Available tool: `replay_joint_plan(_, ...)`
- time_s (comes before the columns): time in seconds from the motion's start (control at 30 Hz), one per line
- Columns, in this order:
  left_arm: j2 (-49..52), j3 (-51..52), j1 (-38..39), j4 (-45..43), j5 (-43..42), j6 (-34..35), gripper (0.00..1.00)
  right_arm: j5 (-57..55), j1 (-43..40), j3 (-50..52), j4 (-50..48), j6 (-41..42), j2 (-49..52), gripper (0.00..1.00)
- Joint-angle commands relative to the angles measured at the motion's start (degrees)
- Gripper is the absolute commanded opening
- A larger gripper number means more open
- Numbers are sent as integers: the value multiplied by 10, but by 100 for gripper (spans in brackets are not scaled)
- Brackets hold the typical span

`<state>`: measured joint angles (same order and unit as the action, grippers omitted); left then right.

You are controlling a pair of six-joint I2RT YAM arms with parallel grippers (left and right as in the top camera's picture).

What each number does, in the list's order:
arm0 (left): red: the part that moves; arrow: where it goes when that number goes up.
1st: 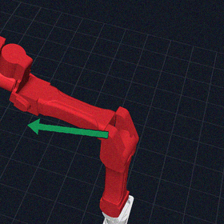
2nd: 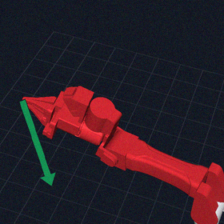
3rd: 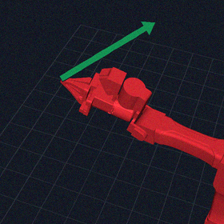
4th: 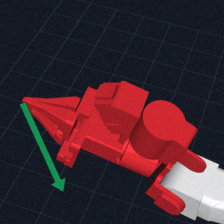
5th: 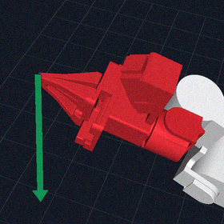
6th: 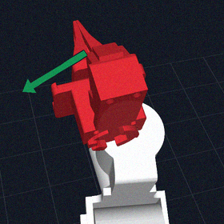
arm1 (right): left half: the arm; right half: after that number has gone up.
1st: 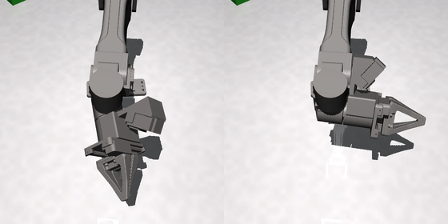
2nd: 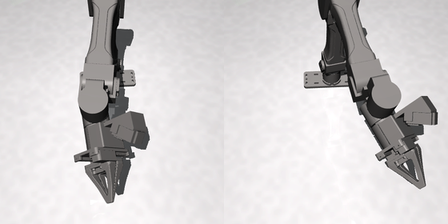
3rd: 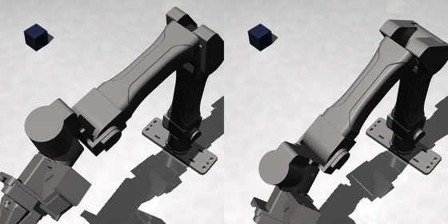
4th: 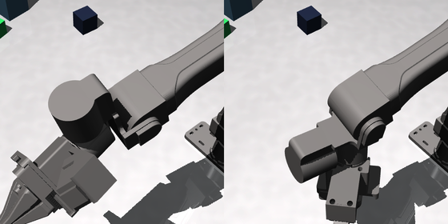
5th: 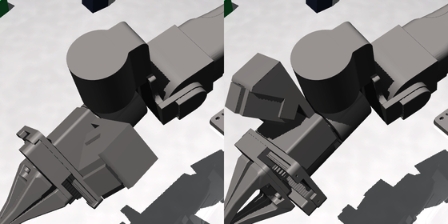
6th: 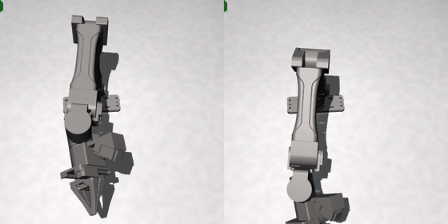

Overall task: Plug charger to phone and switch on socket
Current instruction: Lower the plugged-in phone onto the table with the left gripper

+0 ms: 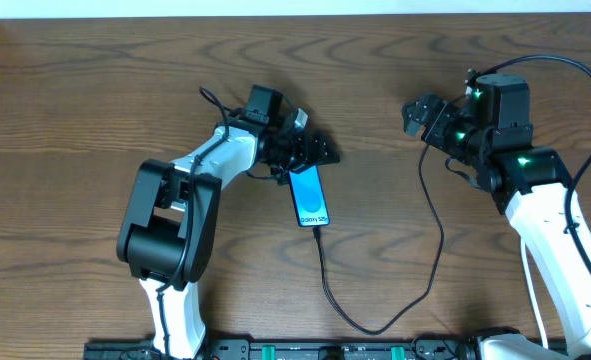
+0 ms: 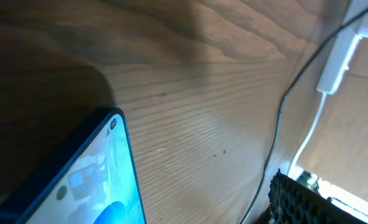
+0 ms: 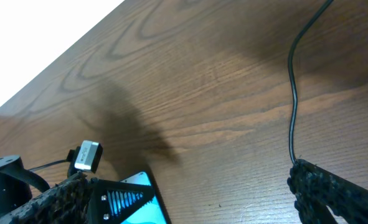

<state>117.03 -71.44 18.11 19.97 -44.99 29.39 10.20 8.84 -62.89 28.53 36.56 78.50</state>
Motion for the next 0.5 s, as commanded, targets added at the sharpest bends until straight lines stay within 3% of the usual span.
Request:
replay_joint_plan(0.0,28,19,-2,35,131,14,88,-9,-1,-5,0,-11,-6,99)
replay_joint_plan(0.47,28,19,-2,71,190,27,89,-8,-1,-5,1,-11,-6,99)
